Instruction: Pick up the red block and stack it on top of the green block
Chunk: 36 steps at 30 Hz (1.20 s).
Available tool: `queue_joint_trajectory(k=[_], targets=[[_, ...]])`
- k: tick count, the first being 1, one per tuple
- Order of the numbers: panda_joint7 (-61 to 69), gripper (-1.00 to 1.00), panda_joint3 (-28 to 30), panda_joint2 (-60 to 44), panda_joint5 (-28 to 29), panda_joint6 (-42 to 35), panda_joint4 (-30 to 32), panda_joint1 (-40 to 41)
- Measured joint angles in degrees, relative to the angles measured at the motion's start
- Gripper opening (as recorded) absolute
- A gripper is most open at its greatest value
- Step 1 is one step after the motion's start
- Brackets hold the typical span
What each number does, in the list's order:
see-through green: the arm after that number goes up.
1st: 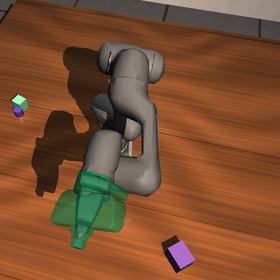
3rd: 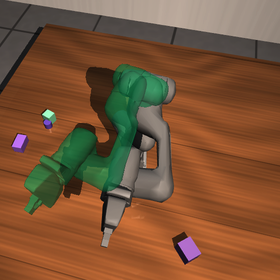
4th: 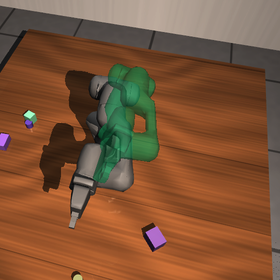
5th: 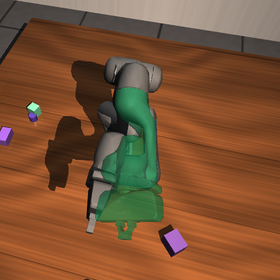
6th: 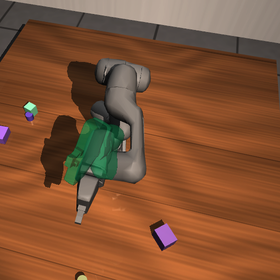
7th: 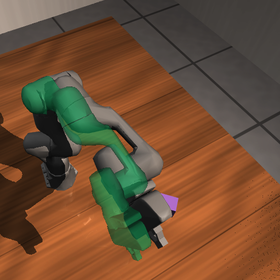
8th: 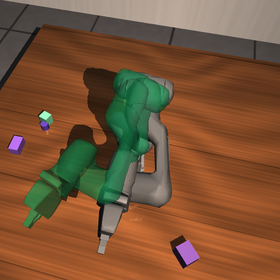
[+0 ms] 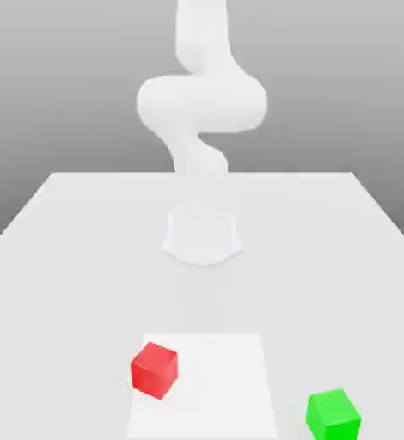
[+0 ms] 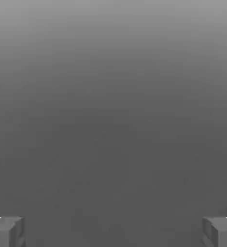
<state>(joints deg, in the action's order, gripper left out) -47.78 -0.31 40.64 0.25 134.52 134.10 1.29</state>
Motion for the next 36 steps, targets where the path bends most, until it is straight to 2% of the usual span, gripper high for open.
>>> queue_joint_trajectory(k=[14, 20, 26, 27, 33, 36], targets=[[-10.9, 0.0, 0.1, -29.5, 1.3, 15.5, 13.1, 5.8], [-14.3, 0.0, 0.9, -41.9, 0.2, 22.1, 18.7, 7.6], [-14.6, 0.0, 0.7, -54.4, -0.7, 31.8, 18.5, 7.8], [-14.6, -1.0, 0.7, -56.3, -0.8, 33.4, 18.2, 7.9], [-14.7, -1.0, 0.6, -57.2, -0.6, 34.3, 18.1, 8.0], [-14.8, -1.0, 0.6, -53.6, -0.5, 31.2, 18.6, 8.0]])
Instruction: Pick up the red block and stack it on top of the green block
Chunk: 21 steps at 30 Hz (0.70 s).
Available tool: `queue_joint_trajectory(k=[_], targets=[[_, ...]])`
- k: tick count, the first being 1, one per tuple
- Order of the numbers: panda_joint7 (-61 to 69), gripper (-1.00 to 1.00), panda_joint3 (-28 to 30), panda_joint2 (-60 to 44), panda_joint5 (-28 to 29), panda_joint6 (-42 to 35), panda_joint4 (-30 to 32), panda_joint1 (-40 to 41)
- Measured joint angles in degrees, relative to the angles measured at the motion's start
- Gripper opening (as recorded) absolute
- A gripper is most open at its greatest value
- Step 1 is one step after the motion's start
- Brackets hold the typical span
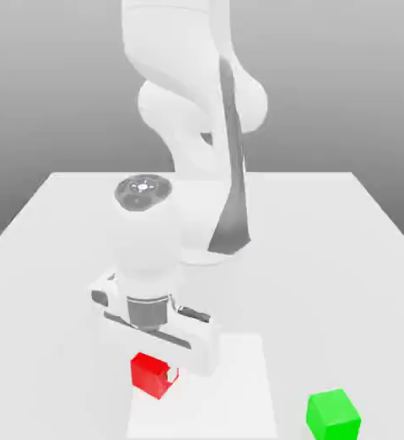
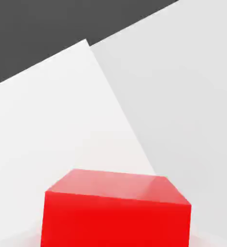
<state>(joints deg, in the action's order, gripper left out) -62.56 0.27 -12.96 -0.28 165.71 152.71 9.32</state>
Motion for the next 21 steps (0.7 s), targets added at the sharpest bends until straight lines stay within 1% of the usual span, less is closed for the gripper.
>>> queue_joint_trajectory(k=[3, 4, 8, 13, 15, 17, 18, 21], targets=[[-0.1, -1.0, 0.0, 5.9, 0.2, -5.0, 0.9, 0.0], [-0.1, -1.0, 0.0, 5.9, 0.2, -5.0, 0.9, 0.0], [-0.3, -1.0, -5.6, 5.8, 2.2, -12.1, -5.9, -6.0], [-0.4, -1.0, -12.3, 2.4, 4.5, -17.6, -14.8, -13.2], [-1.4, -1.0, -12.9, -1.2, 6.3, -16.1, -16.9, -15.3], [-2.6, -1.0, -12.0, -5.2, 8.2, -12.9, -17.6, -16.6], [-3.1, 1.0, -11.6, -6.7, 8.9, -11.7, -17.7, -17.0], [-3.1, 1.0, -11.6, -6.7, 8.9, -11.7, -17.7, -17.0]])
